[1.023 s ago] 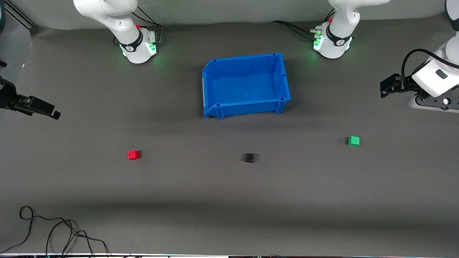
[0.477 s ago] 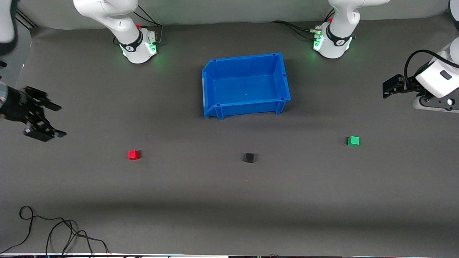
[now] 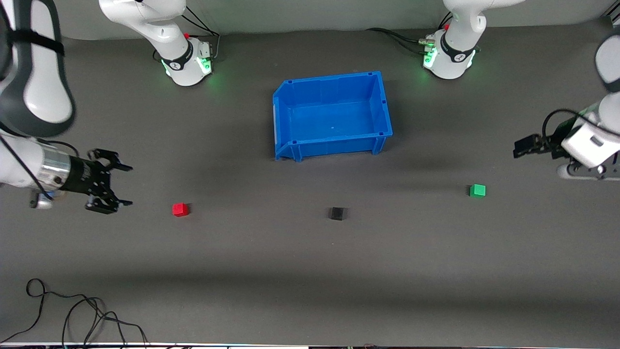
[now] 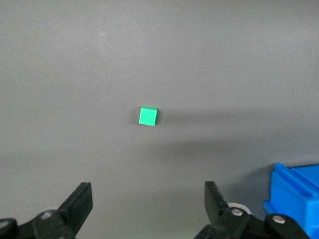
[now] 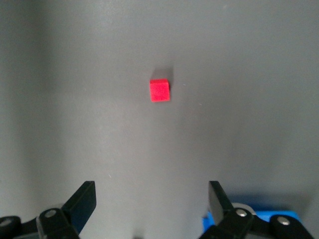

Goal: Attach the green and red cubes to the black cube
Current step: 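Reach the right gripper to the red cube while the left gripper reaches the green cube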

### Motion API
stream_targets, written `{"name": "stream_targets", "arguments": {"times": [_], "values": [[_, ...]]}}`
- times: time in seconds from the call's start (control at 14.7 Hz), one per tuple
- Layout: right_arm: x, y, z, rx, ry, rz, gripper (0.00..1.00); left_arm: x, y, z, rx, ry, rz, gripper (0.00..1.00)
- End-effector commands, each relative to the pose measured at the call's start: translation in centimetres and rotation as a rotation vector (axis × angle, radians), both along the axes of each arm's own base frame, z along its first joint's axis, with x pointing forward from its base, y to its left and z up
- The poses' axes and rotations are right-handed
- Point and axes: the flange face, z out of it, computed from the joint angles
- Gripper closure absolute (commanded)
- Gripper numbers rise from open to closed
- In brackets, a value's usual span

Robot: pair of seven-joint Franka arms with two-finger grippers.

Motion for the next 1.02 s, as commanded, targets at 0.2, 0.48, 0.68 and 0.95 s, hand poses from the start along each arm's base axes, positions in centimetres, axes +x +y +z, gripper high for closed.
{"name": "stream_targets", "arguments": {"times": [0.2, 0.48, 0.68, 0.95], "values": [[-0.1, -0.8, -14.5, 0.074, -0.048, -0.009, 0.00, -0.1, -1.0, -10.4, -0.004, -0.016, 0.009, 0.00], [-0.1, -1.6, -20.6, 0.081, -0.057, -0.011, 0.00, 1.4, -1.6, -19.0, 0.040, 0.028, -0.130, 0.06], [-0.4, -1.8, -22.5, 0.074, -0.036, -0.006, 0.00, 1.1, -1.8, -24.8, 0.030, 0.076, -0.137, 0.15], [-0.8, -1.9, -24.0, 0.068, -0.015, -0.008, 0.02, 1.2, -1.9, -28.7, 0.038, 0.079, -0.163, 0.18]]}}
